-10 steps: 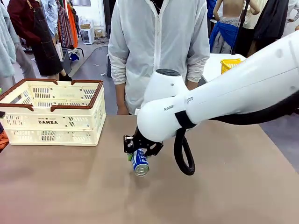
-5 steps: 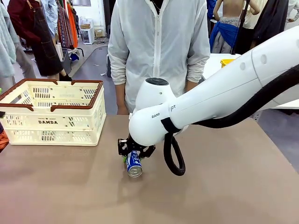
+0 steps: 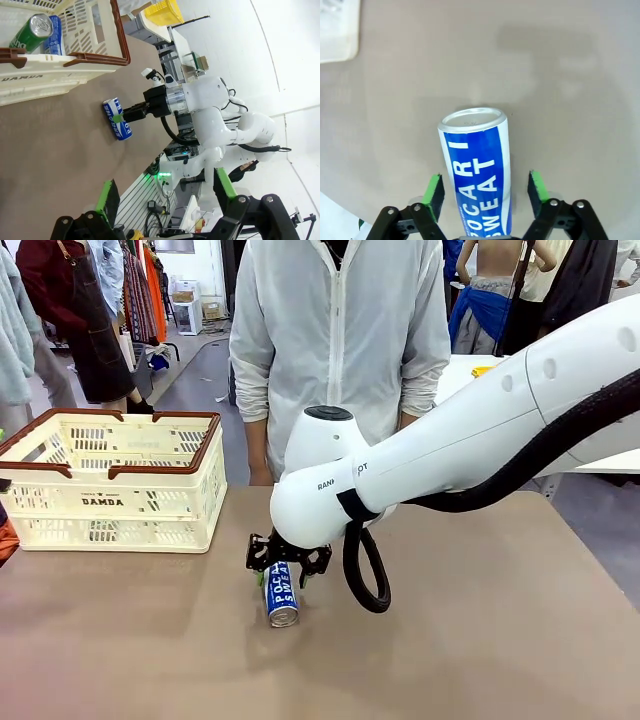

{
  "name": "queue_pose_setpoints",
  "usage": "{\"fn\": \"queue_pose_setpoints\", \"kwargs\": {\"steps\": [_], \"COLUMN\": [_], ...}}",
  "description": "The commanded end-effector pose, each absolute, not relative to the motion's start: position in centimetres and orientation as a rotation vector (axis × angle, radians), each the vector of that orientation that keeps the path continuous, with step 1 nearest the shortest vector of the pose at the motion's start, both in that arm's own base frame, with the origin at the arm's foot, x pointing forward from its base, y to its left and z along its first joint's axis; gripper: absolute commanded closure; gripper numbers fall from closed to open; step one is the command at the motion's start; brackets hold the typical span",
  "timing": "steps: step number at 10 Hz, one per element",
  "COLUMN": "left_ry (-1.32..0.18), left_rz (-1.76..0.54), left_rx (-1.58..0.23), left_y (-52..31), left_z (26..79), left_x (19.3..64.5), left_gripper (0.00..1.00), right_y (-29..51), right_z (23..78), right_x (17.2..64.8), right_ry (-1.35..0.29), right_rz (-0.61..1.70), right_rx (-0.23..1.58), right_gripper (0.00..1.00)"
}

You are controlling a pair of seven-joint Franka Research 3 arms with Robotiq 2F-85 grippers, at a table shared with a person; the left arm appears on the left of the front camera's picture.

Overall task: Place the drinks into the Shopping basket.
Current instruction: Pick up one drink and place it into the Shopping basket.

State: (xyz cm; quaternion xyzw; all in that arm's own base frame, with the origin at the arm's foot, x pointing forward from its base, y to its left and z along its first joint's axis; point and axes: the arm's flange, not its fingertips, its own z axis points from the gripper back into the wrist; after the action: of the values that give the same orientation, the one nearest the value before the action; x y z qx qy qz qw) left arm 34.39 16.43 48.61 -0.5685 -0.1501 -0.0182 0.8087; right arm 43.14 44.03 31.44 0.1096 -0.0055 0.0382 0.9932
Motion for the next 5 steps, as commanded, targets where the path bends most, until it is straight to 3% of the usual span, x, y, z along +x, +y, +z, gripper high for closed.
{"fn": "queue_pose_setpoints", "kwargs": {"steps": [1,5], "left_ry": [-0.328,-0.328], "left_rz": [-0.031,-0.031], "left_rx": [-1.230,-1.230], "left_y": [16.26,16.26], "left_z": [48.82,48.82], "left_x": [34.24,34.24], "left_gripper": [0.00,0.00], "right_y": [44.81,44.73], "right_z": [31.55,32.00], "right_x": [43.56,43.67], "right_ry": [-0.025,-0.019], "right_rz": [0.049,0.058], "right_rx": [0.179,0.186], "right_gripper": [0.00,0.00]}}
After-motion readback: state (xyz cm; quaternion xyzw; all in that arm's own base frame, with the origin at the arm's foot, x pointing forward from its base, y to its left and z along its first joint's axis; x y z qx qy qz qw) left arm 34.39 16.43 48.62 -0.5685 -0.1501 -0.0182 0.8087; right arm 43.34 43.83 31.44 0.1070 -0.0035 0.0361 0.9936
